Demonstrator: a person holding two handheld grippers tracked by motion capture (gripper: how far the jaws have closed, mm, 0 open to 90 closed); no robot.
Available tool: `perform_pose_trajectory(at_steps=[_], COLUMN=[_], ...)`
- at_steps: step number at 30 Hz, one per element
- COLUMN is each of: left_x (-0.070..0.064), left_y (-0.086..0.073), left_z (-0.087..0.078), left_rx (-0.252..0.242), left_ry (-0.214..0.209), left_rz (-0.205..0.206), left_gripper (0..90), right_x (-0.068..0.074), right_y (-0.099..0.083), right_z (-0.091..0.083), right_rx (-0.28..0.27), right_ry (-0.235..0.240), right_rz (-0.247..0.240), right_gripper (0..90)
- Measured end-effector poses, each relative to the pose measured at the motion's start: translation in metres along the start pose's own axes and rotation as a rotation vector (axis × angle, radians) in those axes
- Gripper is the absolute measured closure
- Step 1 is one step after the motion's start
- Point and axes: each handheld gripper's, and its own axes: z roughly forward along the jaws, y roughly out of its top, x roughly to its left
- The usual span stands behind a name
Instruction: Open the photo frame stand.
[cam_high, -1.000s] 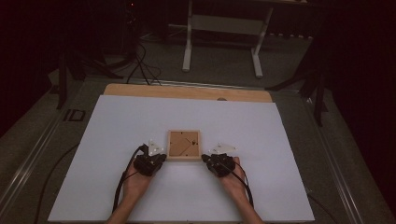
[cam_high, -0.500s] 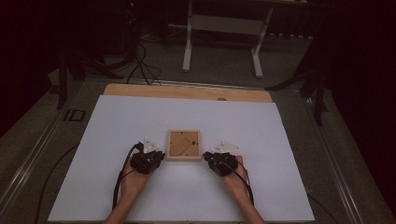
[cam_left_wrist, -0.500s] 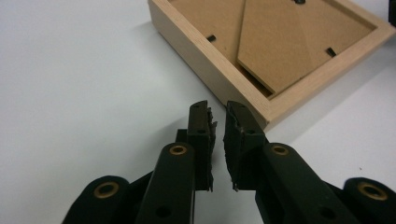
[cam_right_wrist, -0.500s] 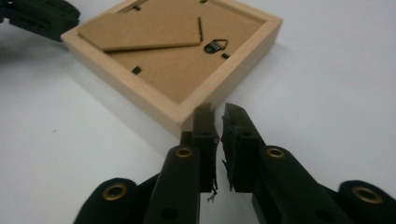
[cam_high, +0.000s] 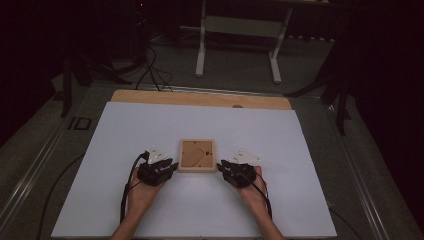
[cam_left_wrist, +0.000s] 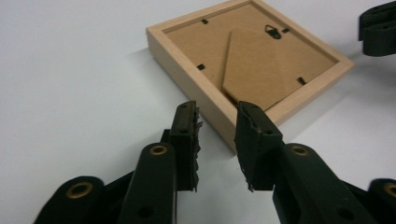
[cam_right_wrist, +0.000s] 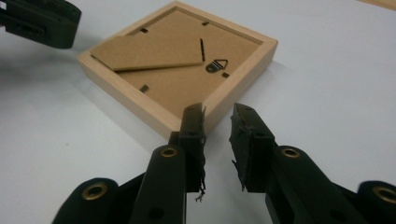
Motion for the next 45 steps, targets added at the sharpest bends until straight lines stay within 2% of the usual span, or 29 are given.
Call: perform_pose_trajectory(at_steps=[5, 10, 12, 16, 25, 29, 34, 38, 45], left_x=[-0.005, -0.008, -0.011, -0.013, -0.017, -0.018, -0.021, -0.020, -0.021], left_y=[0.003, 0.006, 0.008, 0.009, 0.012, 0.013, 0.015, 0.018, 0.025], left_z=[-0.002, 0.001, 0.003, 0.005, 0.013, 0.017, 0.020, 0.021, 0.026], left_rx=[-0.018, -0.016, -0.019, -0.019, -0.009, 0.001, 0.007, 0.004, 0.034], left_ry=[-0.021, -0.030, -0.036, -0.044, -0.047, -0.054, -0.052, -0.049, -0.045], left_rz=[0.024, 0.038, 0.041, 0.048, 0.061, 0.063, 0.084, 0.079, 0.094], left_gripper=[63.5, 60.8, 60.7, 60.4, 58.0, 55.8, 54.4, 55.0, 55.1], right_x=[0.007, 0.012, 0.014, 0.015, 0.018, 0.016, 0.015, 0.014, 0.014], right_y=[0.003, 0.003, 0.003, 0.004, 0.003, 0.003, 0.002, 0.002, 0.002], right_z=[0.001, 0.001, 0.001, 0.001, 0.006, 0.009, 0.012, 0.012, 0.012], right_rx=[-0.010, -0.019, -0.018, -0.019, -0.009, -0.007, -0.001, -0.002, -0.003], right_ry=[0.014, 0.021, 0.023, 0.024, 0.023, 0.018, 0.015, 0.015, 0.017], right_rz=[-0.022, -0.033, -0.035, -0.038, -0.045, -0.029, -0.023, -0.018, -0.019], right_gripper=[75.4, 80.9, 86.5, 89.3, 89.6, 89.7, 89.6, 89.7, 89.7])
